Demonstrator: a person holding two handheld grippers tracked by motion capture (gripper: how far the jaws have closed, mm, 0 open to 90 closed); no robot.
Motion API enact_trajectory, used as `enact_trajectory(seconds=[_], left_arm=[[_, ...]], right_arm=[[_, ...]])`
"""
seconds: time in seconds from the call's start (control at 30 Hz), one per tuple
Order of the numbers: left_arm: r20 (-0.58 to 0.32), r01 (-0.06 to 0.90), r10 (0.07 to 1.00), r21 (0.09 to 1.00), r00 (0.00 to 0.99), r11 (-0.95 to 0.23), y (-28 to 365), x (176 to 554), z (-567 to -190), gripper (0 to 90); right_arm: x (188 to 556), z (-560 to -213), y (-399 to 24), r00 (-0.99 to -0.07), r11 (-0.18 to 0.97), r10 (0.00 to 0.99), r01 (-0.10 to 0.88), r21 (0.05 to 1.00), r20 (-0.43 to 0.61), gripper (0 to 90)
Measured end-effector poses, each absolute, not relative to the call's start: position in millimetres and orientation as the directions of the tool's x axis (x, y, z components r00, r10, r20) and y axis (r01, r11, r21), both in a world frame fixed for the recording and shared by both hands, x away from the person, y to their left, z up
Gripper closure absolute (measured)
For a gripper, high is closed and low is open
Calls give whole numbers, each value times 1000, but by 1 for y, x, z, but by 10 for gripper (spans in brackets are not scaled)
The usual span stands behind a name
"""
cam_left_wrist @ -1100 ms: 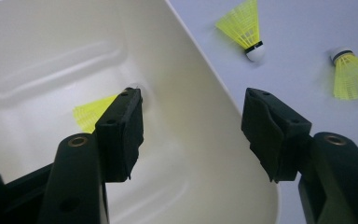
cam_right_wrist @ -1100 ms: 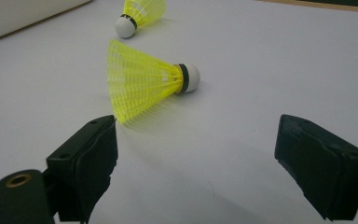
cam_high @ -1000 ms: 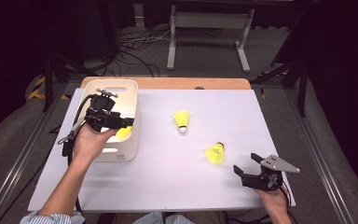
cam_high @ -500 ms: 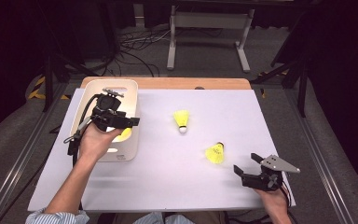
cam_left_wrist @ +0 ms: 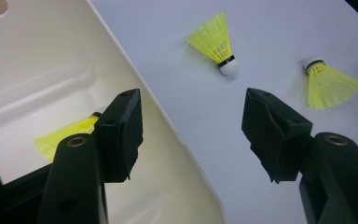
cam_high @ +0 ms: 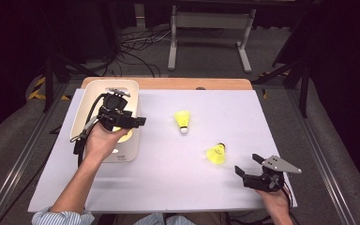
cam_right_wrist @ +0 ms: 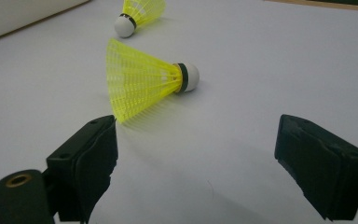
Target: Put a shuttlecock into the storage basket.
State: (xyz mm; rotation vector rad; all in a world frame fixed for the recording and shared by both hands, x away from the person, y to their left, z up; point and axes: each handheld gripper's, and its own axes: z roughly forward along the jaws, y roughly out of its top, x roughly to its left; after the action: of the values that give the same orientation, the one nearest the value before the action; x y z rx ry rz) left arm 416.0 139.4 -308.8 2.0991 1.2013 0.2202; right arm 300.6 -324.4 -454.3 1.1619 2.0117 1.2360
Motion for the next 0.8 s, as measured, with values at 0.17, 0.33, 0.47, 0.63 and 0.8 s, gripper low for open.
enact_trajectory(seconds=[0.17,0.33,0.47,0.63,0.8], left_arm=[[-185,685,802,646,568,-336,132,418,-308,390],[-182,681,798,647,574,-343,124,420,-309,390],[-171,674,792,645,586,-359,118,421,-310,390],[-180,677,787,640,591,-362,113,424,-311,389],[-176,674,786,643,592,-363,108,424,-312,388]], right_arm=[[301,-454,-325,-507,220,862,399,890,14,139],[301,-454,-325,-504,220,863,399,890,13,139],[300,-454,-324,-506,224,863,396,890,8,140],[301,-454,-324,-512,227,859,398,889,9,140],[301,-454,-324,-512,229,859,396,889,7,140]])
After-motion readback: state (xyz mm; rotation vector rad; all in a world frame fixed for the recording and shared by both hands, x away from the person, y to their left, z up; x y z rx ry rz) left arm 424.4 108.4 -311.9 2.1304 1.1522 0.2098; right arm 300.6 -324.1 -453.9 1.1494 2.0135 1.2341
